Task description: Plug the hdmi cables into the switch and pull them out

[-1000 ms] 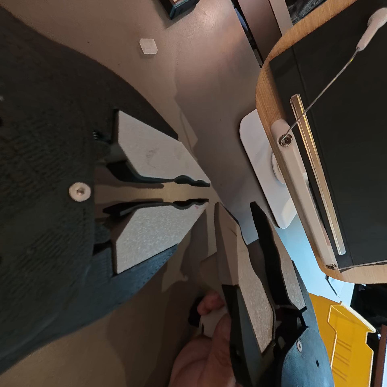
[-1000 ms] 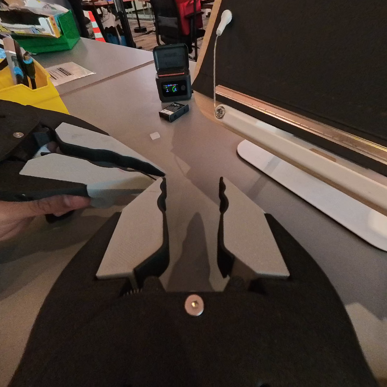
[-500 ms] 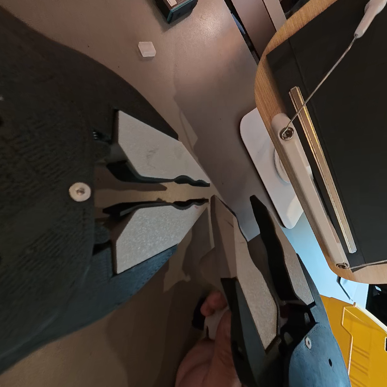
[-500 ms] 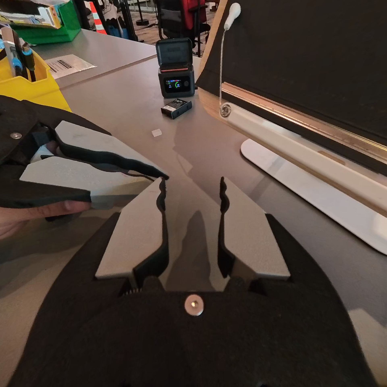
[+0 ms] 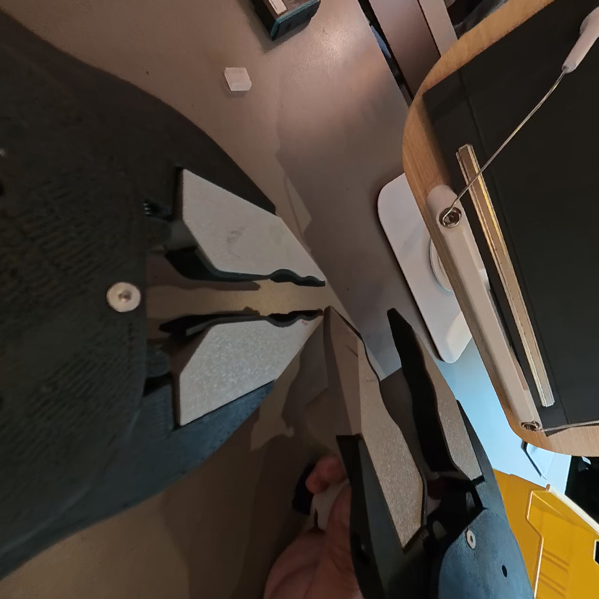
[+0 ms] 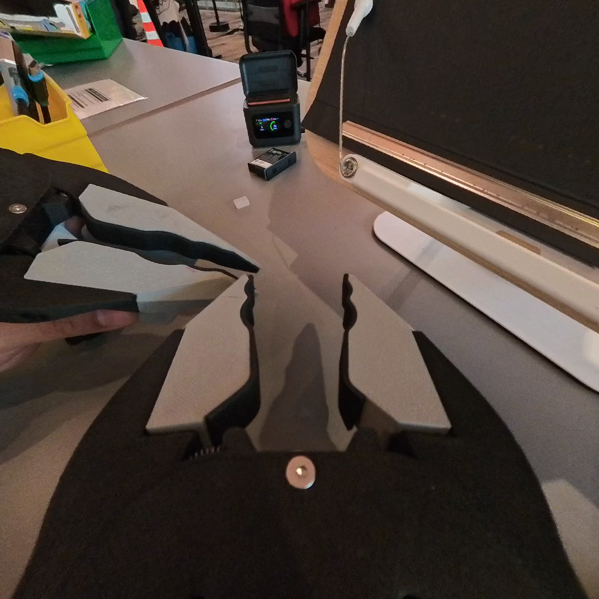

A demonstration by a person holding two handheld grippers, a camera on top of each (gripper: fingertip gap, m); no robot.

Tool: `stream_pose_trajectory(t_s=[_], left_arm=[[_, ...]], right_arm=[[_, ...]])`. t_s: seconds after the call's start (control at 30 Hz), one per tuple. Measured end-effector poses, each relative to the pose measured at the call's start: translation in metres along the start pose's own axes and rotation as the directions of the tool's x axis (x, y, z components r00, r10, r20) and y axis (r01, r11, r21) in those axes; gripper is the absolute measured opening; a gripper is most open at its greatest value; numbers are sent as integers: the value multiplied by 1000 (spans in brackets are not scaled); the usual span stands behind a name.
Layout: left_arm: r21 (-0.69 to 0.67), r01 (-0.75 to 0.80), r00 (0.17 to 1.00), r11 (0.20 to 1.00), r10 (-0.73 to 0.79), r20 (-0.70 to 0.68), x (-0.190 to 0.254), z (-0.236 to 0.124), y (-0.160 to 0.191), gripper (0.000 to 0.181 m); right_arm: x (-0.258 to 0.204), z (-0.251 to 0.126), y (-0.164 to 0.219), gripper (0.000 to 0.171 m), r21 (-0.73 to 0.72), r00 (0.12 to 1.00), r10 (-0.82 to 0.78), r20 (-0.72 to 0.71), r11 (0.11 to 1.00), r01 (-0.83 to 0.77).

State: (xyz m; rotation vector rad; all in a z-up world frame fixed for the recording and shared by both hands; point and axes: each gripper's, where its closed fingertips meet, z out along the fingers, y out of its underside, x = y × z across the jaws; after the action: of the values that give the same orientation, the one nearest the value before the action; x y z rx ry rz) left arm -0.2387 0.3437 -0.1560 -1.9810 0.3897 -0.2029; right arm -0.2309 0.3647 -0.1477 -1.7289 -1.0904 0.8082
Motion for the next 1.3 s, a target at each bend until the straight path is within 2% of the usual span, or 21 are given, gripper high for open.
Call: stream_pose_trajectory(t_s=[0.3, 0.43, 0.57, 0.67, 0.73, 0.8, 0.87, 0.9, 0.97, 1.03, 1.1, 1.17, 1.3], left_arm=[[-2, -1, 1000, 1000, 2, 28, -3, -5, 2, 20], [-7, 33, 999, 999, -33, 35, 8, -19, 9, 20], [83, 121, 990, 989, -115, -82, 57, -68, 0, 18], [121, 123, 989, 985, -112, -96, 82, -125, -7, 15], [153, 126, 990, 980, -114, -82, 79, -166, -20, 16], [184, 168, 985, 968, -160, -60, 55, -207, -38, 20], [134, 231, 972, 964, -235, 19, 7, -239, -43, 44], [102, 245, 960, 964, -256, 112, -28, -252, -40, 62], [59, 224, 910, 973, -231, 346, -108, -279, -30, 77], [-13, 203, 847, 979, -169, 504, -174, -298, -11, 92], [-117, 264, 824, 957, -161, 543, -211, -297, 20, 94], [-249, 321, 828, 914, -143, 543, -228, -285, 55, 96], [-404, 258, 827, 877, 16, 563, -250, -269, 86, 89]], right_arm=[[-2, 3, 0, 60, -9, 999, 8, 39, 1000, -8], [-6, 5, 3, 71, -30, 998, -6, 61, 1000, 8], [-8, 4, 5, 72, -42, 998, -37, 53, 998, 39], [-7, 4, 5, 70, -43, 998, -53, 42, 998, 55], [-7, 4, 5, 71, -46, 998, -48, 43, 998, 50], [-7, 6, 5, 71, -49, 998, -40, 45, 998, 42], [-7, 6, 5, 71, -49, 998, -39, 47, 998, 41], [-7, 7, 6, 71, -52, 998, -41, 45, 998, 43], [-8, 8, 6, 72, -60, 998, -49, 42, 997, 51], [-8, 9, 7, 71, -63, 997, -61, 40, 996, 63], [-9, 10, 7, 71, -69, 997, -72, 39, 995, 74], [-10, 10, 8, 71, -75, 996, -77, 36, 994, 79], [-6, 10, 7, 70, -69, 997, -78, 23, 994, 79]])
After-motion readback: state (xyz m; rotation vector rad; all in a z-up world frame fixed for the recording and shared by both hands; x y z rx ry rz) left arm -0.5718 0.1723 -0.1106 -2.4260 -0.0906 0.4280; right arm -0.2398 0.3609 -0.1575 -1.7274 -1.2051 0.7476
